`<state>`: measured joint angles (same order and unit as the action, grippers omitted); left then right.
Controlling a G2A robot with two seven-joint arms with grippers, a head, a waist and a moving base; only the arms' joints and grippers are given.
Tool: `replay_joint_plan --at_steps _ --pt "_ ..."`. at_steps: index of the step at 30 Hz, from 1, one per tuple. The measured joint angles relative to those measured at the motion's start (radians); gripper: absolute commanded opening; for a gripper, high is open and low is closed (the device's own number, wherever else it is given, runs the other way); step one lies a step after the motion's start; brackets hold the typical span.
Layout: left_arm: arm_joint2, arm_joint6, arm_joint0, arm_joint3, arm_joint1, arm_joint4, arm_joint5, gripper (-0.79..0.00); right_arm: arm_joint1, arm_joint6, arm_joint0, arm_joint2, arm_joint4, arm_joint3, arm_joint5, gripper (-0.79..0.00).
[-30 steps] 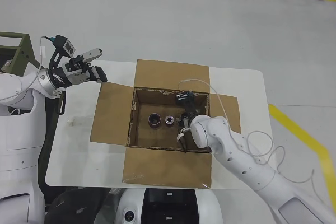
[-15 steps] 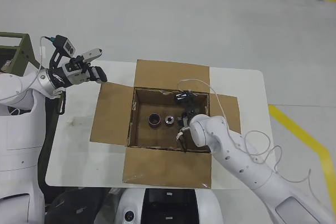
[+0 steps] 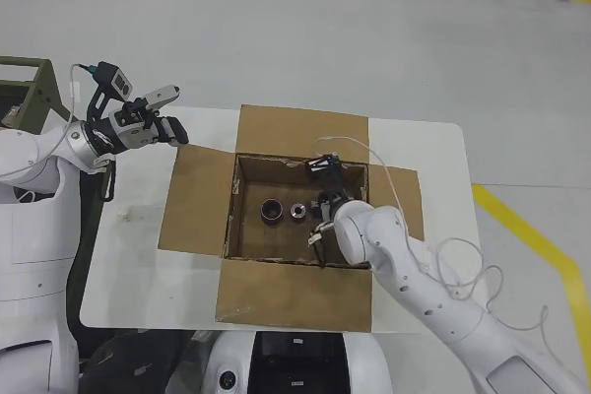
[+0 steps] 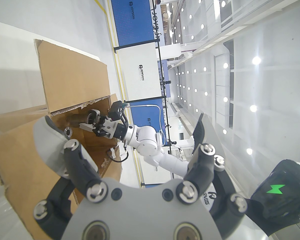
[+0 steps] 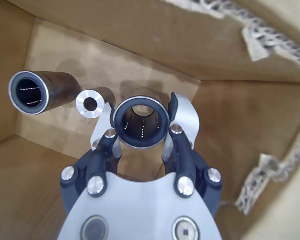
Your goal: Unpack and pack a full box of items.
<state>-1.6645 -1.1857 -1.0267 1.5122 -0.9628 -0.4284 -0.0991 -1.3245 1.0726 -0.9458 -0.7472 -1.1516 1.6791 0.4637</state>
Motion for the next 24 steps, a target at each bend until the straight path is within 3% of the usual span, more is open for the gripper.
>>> replay_joint_plan --at_steps 24 --pt "0.000 0.000 0.000 0.000 0.000 0.000 0.000 0.000 0.011 -0.003 -0.166 -0.129 -0.108 0.375 -0.052 -0.785"
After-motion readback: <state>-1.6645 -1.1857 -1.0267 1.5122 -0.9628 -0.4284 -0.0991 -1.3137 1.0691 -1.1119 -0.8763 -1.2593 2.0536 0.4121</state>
